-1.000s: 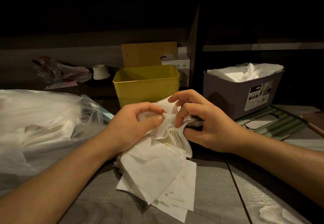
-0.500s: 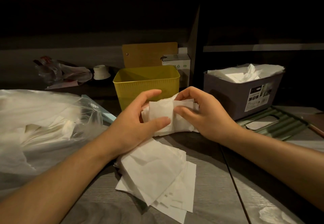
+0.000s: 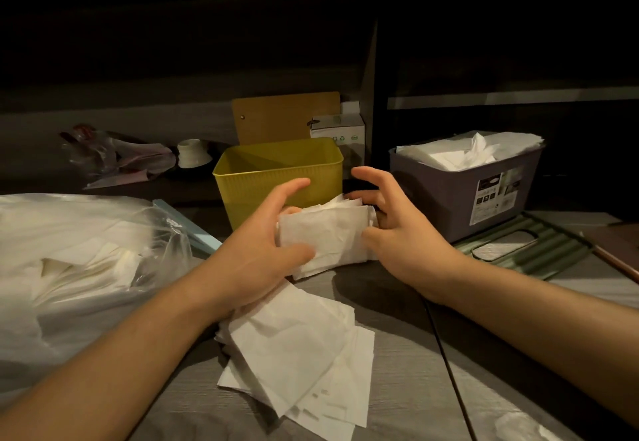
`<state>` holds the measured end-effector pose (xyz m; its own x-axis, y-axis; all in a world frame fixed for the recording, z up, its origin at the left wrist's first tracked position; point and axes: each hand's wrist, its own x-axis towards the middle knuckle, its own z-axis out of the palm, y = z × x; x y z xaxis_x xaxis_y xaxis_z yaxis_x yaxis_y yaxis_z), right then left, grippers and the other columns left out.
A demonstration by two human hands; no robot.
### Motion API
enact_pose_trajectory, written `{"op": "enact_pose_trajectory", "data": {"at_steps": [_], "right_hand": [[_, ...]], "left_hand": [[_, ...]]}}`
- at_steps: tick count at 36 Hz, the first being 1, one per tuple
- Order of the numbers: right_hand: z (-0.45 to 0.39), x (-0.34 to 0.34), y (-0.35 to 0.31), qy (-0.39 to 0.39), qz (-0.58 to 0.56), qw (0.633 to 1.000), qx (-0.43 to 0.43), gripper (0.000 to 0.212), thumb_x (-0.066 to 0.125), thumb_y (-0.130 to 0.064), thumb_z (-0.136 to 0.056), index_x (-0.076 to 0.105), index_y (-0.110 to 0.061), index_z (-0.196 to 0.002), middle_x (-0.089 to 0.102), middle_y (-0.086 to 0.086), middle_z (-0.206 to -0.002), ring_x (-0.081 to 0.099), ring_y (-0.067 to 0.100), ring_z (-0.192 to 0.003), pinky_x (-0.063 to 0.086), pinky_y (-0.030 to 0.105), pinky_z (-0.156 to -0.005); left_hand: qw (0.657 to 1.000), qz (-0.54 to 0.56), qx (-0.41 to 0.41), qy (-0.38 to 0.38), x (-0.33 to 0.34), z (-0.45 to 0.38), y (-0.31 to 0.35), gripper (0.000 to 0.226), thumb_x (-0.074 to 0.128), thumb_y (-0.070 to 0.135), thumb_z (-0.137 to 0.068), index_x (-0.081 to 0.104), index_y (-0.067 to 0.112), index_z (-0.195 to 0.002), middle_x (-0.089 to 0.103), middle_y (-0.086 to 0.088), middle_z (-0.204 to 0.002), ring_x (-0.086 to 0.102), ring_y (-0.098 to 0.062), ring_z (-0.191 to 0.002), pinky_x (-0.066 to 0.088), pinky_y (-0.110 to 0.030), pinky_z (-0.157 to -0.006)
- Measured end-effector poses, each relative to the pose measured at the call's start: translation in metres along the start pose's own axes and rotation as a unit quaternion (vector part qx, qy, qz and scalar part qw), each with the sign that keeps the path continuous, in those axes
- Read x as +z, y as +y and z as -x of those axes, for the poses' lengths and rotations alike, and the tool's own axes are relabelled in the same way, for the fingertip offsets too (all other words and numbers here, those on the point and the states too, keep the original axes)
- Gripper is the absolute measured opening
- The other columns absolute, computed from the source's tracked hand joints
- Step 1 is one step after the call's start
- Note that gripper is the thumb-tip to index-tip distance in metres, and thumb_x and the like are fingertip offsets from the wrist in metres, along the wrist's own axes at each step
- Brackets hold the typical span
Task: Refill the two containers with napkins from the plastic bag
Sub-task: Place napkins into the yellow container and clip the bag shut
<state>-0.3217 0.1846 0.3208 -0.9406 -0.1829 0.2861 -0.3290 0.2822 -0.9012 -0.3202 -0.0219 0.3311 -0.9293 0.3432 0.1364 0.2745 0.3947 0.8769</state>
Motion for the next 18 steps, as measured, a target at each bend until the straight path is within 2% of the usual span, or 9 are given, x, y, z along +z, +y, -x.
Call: {"op": "enact_pose_trajectory", "data": {"at_steps": [3, 5, 7, 10, 12, 13, 14, 16, 18], "right_hand": [[0.001, 0.006, -0.003, -0.019, 0.011, 1.000, -0.013, 0.083, 0.051, 0.009, -0.090, 0.031, -0.049, -0.146, 0.049, -0.010, -0.134, 0.063, 0.013, -0.103, 0.060, 0.034, -0.087], [0.001, 0.006, -0.004, -0.028, 0.011, 0.999, -0.016, 0.083, 0.050, 0.010, -0.089, 0.032, -0.049, -0.145, 0.051, -0.009, -0.131, 0.064, 0.020, -0.103, 0.059, 0.039, -0.088], [0.001, 0.006, -0.004, -0.022, 0.015, 1.000, -0.015, 0.080, 0.049, 0.008, -0.090, 0.034, -0.048, -0.144, 0.053, -0.011, -0.124, 0.065, 0.019, -0.097, 0.058, 0.035, -0.084], [0.002, 0.006, -0.004, -0.023, 0.030, 0.999, -0.017, 0.074, 0.050, 0.003, -0.092, 0.036, -0.048, -0.143, 0.052, -0.018, -0.117, 0.063, 0.008, -0.075, 0.056, 0.018, -0.069], [0.002, 0.006, -0.005, -0.030, 0.042, 0.999, -0.017, 0.072, 0.052, 0.000, -0.093, 0.035, -0.049, -0.143, 0.049, -0.022, -0.116, 0.064, 0.009, -0.080, 0.054, 0.011, -0.069], [0.003, 0.006, -0.005, -0.033, 0.046, 0.998, -0.017, 0.070, 0.052, -0.002, -0.094, 0.034, -0.048, -0.144, 0.049, -0.023, -0.115, 0.064, 0.011, -0.080, 0.054, 0.013, -0.069], [0.003, 0.006, -0.005, -0.035, 0.049, 0.998, -0.019, 0.068, 0.052, -0.003, -0.095, 0.035, -0.047, -0.144, 0.048, -0.023, -0.115, 0.063, 0.009, -0.080, 0.056, 0.016, -0.071], [0.003, 0.006, -0.005, -0.031, 0.056, 0.998, -0.023, 0.062, 0.052, -0.004, -0.097, 0.038, -0.043, -0.143, 0.048, -0.021, -0.122, 0.059, 0.003, -0.096, 0.054, 0.019, -0.082], [0.002, 0.005, -0.003, -0.018, 0.063, 0.997, -0.028, 0.053, 0.052, -0.008, -0.099, 0.043, -0.039, -0.141, 0.050, -0.016, -0.126, 0.054, 0.007, -0.113, 0.051, 0.022, -0.093]], "left_hand": [[1.000, 0.005, 0.006, -0.012, 0.008, -0.001, 0.001, 0.081, 0.071, 0.015, -0.092, 0.030, 0.065, -0.140, 0.049, 0.004, -0.146, 0.061, -0.022, -0.120, 0.057, -0.044, -0.098], [0.999, 0.036, -0.002, 0.000, 0.013, -0.001, 0.004, 0.067, 0.070, 0.037, -0.089, 0.033, 0.062, -0.139, 0.048, 0.008, -0.147, 0.053, -0.019, -0.131, 0.051, -0.045, -0.105], [0.997, 0.068, -0.014, 0.029, 0.015, -0.001, 0.009, 0.058, 0.058, 0.055, -0.082, 0.040, 0.058, -0.136, 0.051, 0.015, -0.140, 0.052, -0.016, -0.132, 0.048, -0.045, -0.108], [0.994, 0.076, -0.024, 0.076, 0.017, -0.003, 0.011, 0.038, 0.052, 0.046, -0.097, 0.049, 0.050, -0.134, 0.054, 0.015, -0.134, 0.054, -0.015, -0.127, 0.050, -0.045, -0.105], [0.994, 0.065, -0.029, 0.089, 0.018, -0.002, 0.011, 0.033, 0.047, 0.034, -0.105, 0.050, 0.048, -0.135, 0.055, 0.013, -0.132, 0.056, -0.013, -0.120, 0.054, -0.038, -0.097], [0.993, 0.071, -0.028, 0.090, 0.017, -0.001, 0.011, 0.032, 0.047, 0.036, -0.104, 0.051, 0.048, -0.133, 0.055, 0.014, -0.132, 0.056, -0.012, -0.121, 0.054, -0.038, -0.098], [0.993, 0.084, -0.025, 0.085, 0.016, 0.000, 0.010, 0.032, 0.049, 0.044, -0.100, 0.052, 0.050, -0.132, 0.055, 0.016, -0.133, 0.054, -0.013, -0.125, 0.052, -0.042, -0.102], [0.992, 0.109, -0.022, 0.054, 0.012, 0.002, 0.008, 0.051, 0.055, 0.061, -0.083, 0.050, 0.053, -0.133, 0.054, 0.018, -0.136, 0.053, -0.012, -0.129, 0.048, -0.045, -0.108], [0.996, 0.083, -0.016, 0.023, 0.008, 0.003, 0.005, 0.067, 0.067, 0.056, -0.075, 0.042, 0.055, -0.137, 0.056, 0.019, -0.132, 0.061, -0.010, -0.120, 0.055, -0.037, -0.099]]}}
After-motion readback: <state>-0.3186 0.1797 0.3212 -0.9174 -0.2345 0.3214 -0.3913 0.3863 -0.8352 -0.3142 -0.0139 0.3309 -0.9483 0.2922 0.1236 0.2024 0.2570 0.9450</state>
